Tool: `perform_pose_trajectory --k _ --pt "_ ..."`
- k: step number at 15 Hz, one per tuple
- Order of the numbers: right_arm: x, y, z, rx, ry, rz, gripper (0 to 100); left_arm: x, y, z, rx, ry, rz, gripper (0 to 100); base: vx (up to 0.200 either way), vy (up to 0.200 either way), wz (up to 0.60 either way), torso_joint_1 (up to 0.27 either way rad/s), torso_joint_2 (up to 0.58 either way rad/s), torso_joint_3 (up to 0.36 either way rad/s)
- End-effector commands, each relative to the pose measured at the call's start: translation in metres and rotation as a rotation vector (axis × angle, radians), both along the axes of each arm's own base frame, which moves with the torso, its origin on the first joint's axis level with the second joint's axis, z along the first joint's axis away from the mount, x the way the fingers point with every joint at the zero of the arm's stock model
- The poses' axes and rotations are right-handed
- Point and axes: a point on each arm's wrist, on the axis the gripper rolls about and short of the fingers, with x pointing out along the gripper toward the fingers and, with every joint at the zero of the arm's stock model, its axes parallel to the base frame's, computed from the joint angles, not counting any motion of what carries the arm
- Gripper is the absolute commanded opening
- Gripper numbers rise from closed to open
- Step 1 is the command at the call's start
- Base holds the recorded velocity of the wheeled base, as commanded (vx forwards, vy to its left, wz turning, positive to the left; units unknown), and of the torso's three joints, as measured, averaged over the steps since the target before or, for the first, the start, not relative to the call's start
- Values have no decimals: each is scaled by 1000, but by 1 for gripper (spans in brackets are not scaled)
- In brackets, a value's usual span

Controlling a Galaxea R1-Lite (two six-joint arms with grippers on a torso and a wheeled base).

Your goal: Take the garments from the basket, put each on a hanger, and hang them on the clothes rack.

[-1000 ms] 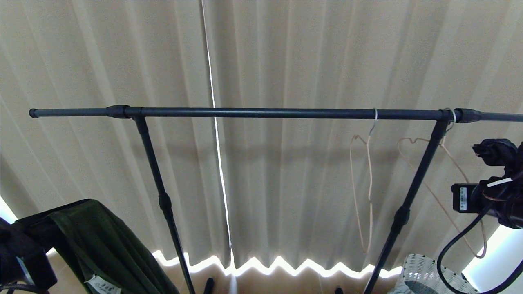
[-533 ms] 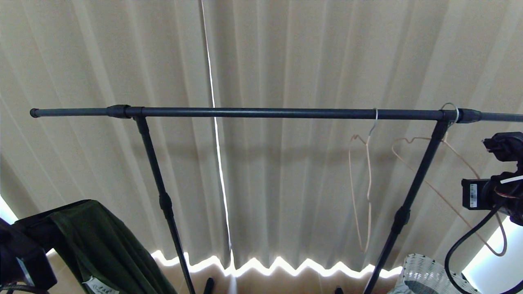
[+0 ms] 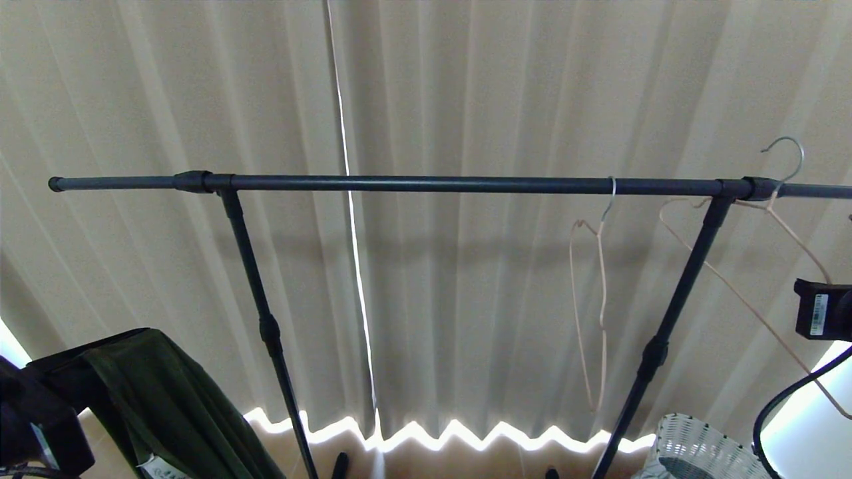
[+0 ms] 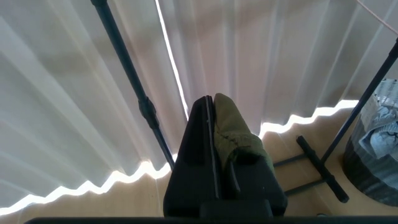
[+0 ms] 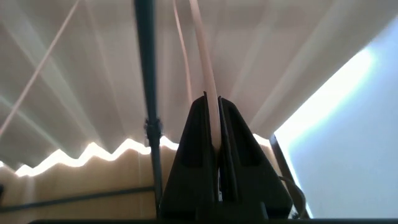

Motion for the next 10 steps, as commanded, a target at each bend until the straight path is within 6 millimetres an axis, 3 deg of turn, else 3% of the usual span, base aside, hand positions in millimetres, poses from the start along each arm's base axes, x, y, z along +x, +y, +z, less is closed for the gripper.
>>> perform_pose_trajectory --k 1,10 --pt "-21 -2 0 -5 -25 -22 0 0 0 0 2 -2 -1 0 0 0 0 0 0 0" --pt "-53 0 -7 -8 -55 -28 0 -1 1 0 22 -8 -1 0 0 0 0 0 0 0"
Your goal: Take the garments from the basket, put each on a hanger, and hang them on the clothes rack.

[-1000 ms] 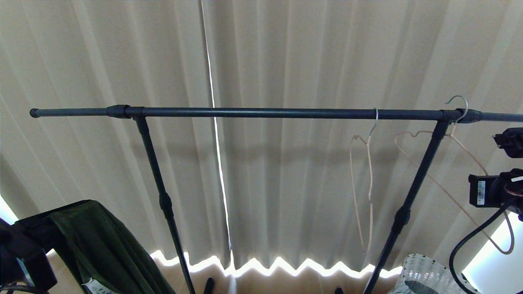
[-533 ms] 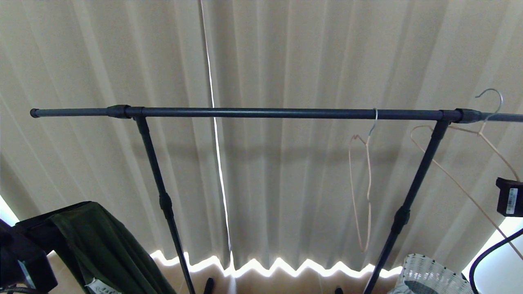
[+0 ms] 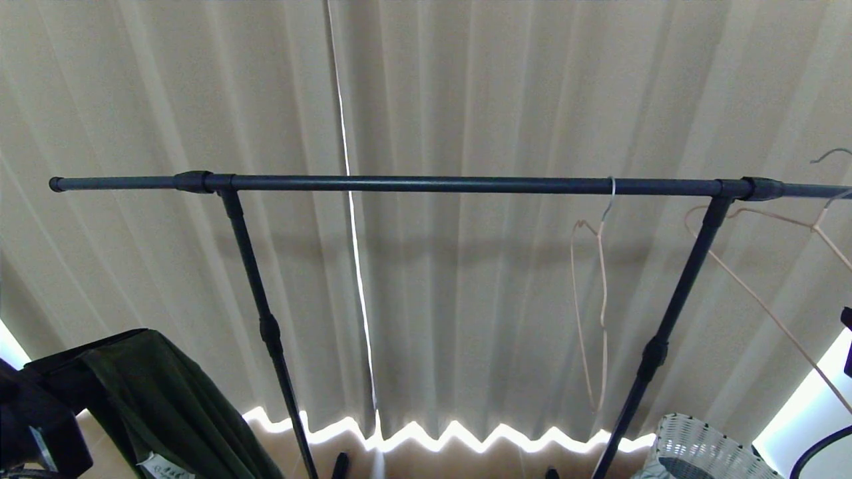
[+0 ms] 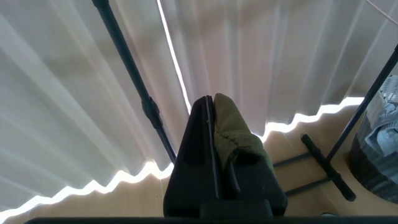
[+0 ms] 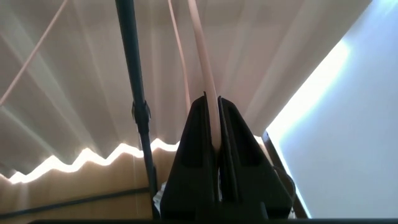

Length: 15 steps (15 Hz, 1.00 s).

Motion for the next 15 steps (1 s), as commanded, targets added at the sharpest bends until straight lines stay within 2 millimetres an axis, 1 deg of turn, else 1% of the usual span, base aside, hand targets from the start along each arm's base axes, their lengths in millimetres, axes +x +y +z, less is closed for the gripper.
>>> perform_pose_trajectory --k 1,3,5,12,15 --pt "-8 1 -2 1 -16 6 0 0 1 0 1 -1 7 0 0 0 0 0 0 0" --pt "-12 2 -7 5 -9 13 0 1 3 0 14 -5 24 0 0 0 0 0 0 0" --pt "-13 2 -7 6 -11 12 0 1 3 -2 25 0 28 0 0 0 0 0 0 0" --pt "-16 3 -7 5 -16 17 0 0 4 -5 59 -1 22 0 -200 0 0 3 3 4" --pt "-16 3 -11 9 -1 18 0 0 4 -5 59 1 22 0 -200 0 0 -7 1 5"
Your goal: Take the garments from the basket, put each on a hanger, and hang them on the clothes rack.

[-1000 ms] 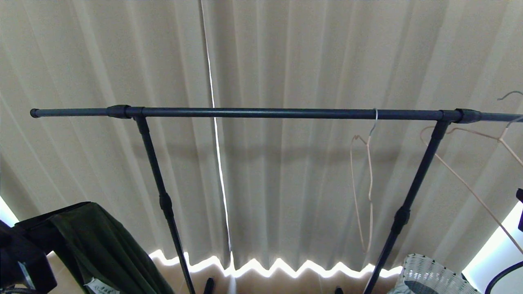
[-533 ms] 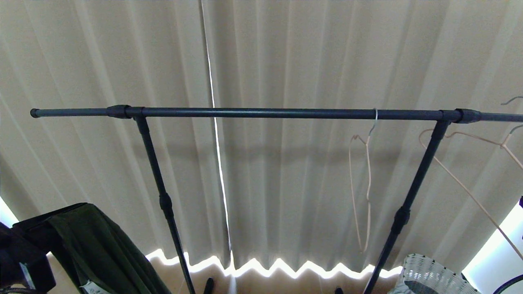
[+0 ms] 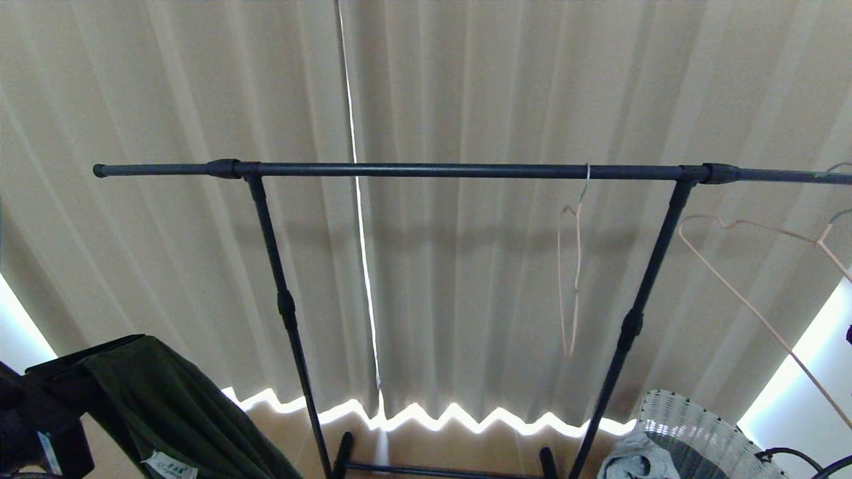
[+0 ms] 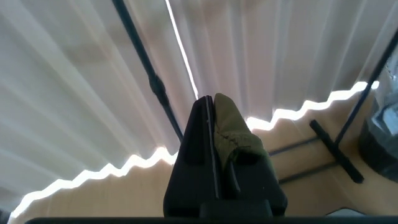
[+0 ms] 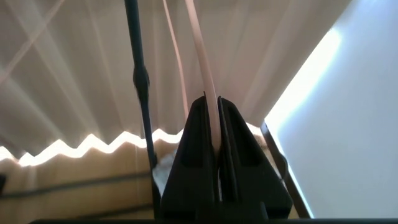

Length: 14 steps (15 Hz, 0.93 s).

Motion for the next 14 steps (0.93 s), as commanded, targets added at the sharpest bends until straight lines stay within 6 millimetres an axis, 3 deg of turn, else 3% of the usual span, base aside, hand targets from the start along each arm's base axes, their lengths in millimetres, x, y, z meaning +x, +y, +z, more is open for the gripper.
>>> perform_pose_trajectory --k 1,3,12,14 --pt "0 0 -1 0 3 0 0 0 0 0 0 0 0 0 -200 0 0 2 2 2" --pt "0 0 -1 0 4 0 0 0 0 -1 0 2 0 0 -200 0 0 2 10 2" --pt "-4 1 -12 5 41 11 0 1 0 -2 0 8 0 0 0 0 0 0 0 0" --pt "-18 5 -27 25 66 60 0 3 -1 -3 2 22 -1 0 0 0 0 0 0 0"
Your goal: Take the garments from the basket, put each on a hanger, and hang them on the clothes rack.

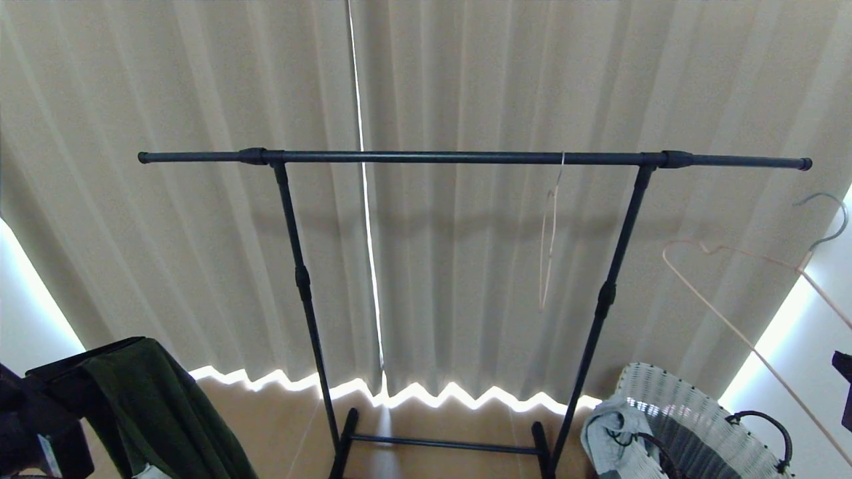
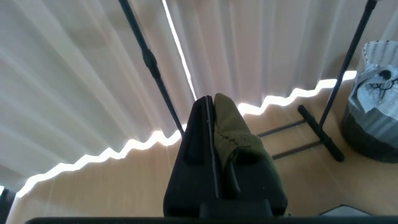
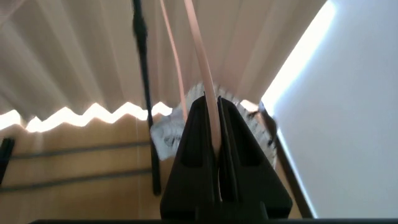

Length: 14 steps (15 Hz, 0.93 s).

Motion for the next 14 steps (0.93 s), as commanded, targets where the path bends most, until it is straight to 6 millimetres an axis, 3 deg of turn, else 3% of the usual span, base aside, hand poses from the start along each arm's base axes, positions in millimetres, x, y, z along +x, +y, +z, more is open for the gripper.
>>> perform_pose_trajectory --k 1,3,7,10,14 --pt "-16 3 -9 19 -10 59 0 2 -1 -6 7 32 -2 0 0 0 0 0 0 0" --pt "-24 6 -6 39 -49 129 0 11 -3 -9 25 66 -8 0 0 0 0 0 0 0" --pt "-24 8 7 65 -119 243 0 34 -15 10 34 54 -36 0 0 0 0 0 0 0" --pt "-17 14 17 123 -134 429 0 65 -29 26 59 48 11 0 0 0 0 0 0 0" --pt "1 47 40 347 -124 698 0 117 -53 50 82 27 105 0 0 0 0 0 0 0"
